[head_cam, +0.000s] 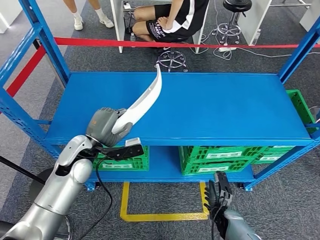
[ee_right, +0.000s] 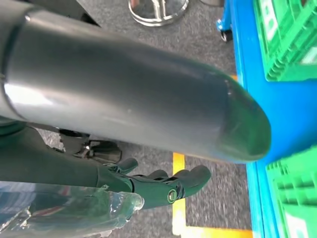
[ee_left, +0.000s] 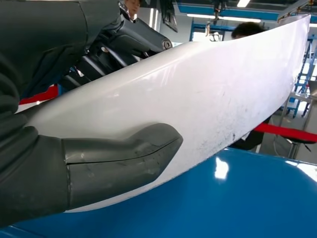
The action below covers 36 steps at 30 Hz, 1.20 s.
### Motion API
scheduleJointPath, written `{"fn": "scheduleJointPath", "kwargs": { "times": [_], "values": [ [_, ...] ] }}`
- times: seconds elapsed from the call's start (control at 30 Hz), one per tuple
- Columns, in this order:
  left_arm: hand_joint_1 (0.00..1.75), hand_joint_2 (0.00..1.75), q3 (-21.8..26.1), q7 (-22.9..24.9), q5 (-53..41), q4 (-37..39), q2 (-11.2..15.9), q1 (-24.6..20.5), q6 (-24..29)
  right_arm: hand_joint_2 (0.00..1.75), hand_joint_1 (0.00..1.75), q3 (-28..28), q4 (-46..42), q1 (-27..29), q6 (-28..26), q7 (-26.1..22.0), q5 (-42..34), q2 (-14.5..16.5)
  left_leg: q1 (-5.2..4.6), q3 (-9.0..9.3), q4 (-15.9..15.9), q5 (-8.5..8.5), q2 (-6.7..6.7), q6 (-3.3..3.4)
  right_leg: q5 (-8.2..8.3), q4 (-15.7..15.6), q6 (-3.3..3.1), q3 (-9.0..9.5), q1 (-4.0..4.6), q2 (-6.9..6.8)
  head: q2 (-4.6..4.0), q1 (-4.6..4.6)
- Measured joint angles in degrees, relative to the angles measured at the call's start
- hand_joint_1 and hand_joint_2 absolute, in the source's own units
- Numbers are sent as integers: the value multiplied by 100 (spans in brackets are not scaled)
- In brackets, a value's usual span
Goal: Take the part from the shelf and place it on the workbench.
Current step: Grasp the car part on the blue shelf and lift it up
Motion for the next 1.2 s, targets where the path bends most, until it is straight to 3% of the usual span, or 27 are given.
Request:
{"fn": "scheduleJointPath", "kwargs": {
  "times": [0.03, 0.07, 0.13, 0.2, 0.3, 0.37, 0.43, 0.5, 0.53, 0.57, 0.6, 0.67, 0.73, 0.83, 0.87, 0.9, 1.0, 1.03, 1.07, 1.1, 1.13, 1.2],
  "values": [
    [175, 175, -15, -1, -1, -29, 9, 30, 0, 0, 0, -4, 0, 14, -2, -3, 0, -1, 3, 7, 4, -4, -3, -2, 8, 190, 9, -131, -2, 0, 0, 1],
    [175, 175, -29, -4, -4, -57, 20, 58, 2, 0, 0, -8, 0, 23, -5, -14, 0, -2, 11, 20, 9, -10, -9, -14, 137, 152, 16, -154, -6, -2, 0, 2],
    [175, 175, -49, -35, -12, -144, 43, 115, 16, 0, 0, -26, 0, 28, -9, -64, -5, -15, 38, 58, 27, -46, -24, -74, 595, -504, 45, 94, -27, -12, 0, 2],
    [175, 175, -58, -84, -19, -293, 69, 180, 48, 0, 0, -45, -1, 35, 16, -143, -14, -34, 29, 53, 59, -81, -39, -161, 850, -1108, 56, 399, -32, -1, -1, 22],
    [175, 175, -84, -137, -57, -593, 116, 359, 105, 0, 0, -69, -7, 110, 133, -291, -19, -85, 2, 15, 96, -63, -51, -256, 812, -1228, -53, 452, -32, 30, 0, 11],
    [175, 175, -104, -187, -98, -808, 159, 527, 192, 0, 0, -87, -14, 176, 198, -368, -20, -141, 12, -22, 188, -177, -33, -305, 816, -1226, -148, 433, -37, 34, 0, -9],
    [175, 175, -115, -251, -114, -1032, 212, 714, 334, 0, 0, -102, -24, 240, 220, -408, -23, -197, 16, -203, 659, -538, -13, -338, 836, -1239, -228, 414, -38, 32, 0, -27],
    [175, 175, -121, -298, -111, -1218, 261, 891, 443, 0, 0, -116, -32, 315, 226, -431, -26, -244, 14, -486, 1395, -921, -11, -343, 859, -1241, -272, 383, -18, 19, 0, -36],
    [175, 175, -125, -308, -109, -1290, 280, 968, 466, 0, 0, -125, -33, 347, 226, -439, -27, -263, 13, -564, 1631, -995, -11, -335, 877, -1240, -287, 361, -6, 12, 0, -37],
    [175, 175, -128, -311, -109, -1349, 297, 1029, 474, 0, 0, -132, -34, 369, 227, -444, -27, -280, 11, -549, 1675, -962, -11, -320, 901, -1240, -299, 335, 5, 8, 0, -36],
    [175, 175, -132, -313, -109, -1399, 316, 1072, 476, 0, 0, -137, -39, 382, 227, -447, -27, -293, 6, -433, 1512, -840, -11, -299, 930, -1240, -305, 304, 14, 7, 0, -36],
    [175, 175, -135, -326, -99, -1493, 343, 1110, 494, 0, 0, -140, -58, 388, 220, -460, -26, -309, -12, 14, 785, -561, -8, -243, 996, -1239, -288, 241, 30, 13, 0, -36],
    [175, 175, -131, -401, -45, -1617, 355, 1172, 604, 0, 0, -151, -90, 396, 164, -525, -20, -321, -34, 321, 235, -442, -7, -206, 1073, -1247, -235, 198, 46, 18, 0, -34],
    [175, 175, -95, -583, 109, -1867, 390, 1451, 839, 0, 0, -194, -127, 449, 9, -692, 4, -339, -49, 314, 106, -367, -4, -132, 1183, -1304, -118, 181, 35, 22, 0, -47],
    [175, 175, -77, -641, 167, -1959, 405, 1569, 889, 0, 0, -208, -141, 479, -48, -749, 16, -344, -43, 287, 96, -320, 1, -90, 1124, -1276, -84, 151, 28, 17, 0, -41],
    [175, 175, -60, -692, 222, -2058, 417, 1690, 935, 0, 0, -221, -158, 507, -103, -805, 26, -349, -33, 249, 82, -268, 5, -48, 964, -1144, -53, 97, 24, 11, 0, -30],
    [175, 175, 9, -786, 312, -2333, 462, 2054, 1065, 0, 0, -268, -202, 546, -217, -932, 44, -354, -31, 85, 75, -124, 13, 13, 183, -145, 1, -163, 25, -5, 0, -5],
    [175, 175, 43, -806, 331, -2402, 479, 2173, 1102, 0, 0, -283, -211, 557, -240, -959, 56, -356, -36, 22, 76, -74, 15, 14, 56, 156, 7, -197, 28, -4, 0, -6],
    [175, 175, 83, -820, 349, -2458, 495, 2286, 1135, 0, 0, -297, -224, 577, -255, -979, 71, -359, -41, -44, 78, -22, 16, 12, 59, 289, 4, -147, 32, -4, 0, -6],
    [175, 175, 126, -831, 369, -2512, 508, 2389, 1162, 0, 0, -312, -244, 598, -264, -994, 85, -362, -45, -109, 81, 30, 15, 6, 160, 229, -8, -4, 37, -4, 0, -5],
    [175, 175, 171, -845, 397, -2564, 518, 2484, 1187, 0, 0, -327, -271, 617, -266, -1002, 98, -367, -47, -170, 83, 82, 12, -6, 301, -30, -29, 242, 45, -5, 0, -5],
    [175, 175, 264, -885, 436, -2676, 529, 2654, 1223, 0, 0, -355, -343, 628, -260, -1009, 126, -376, -57, -253, 93, 169, 20, -46, 361, -831, -76, 829, 77, -60, 0, -8]
  ]
}}
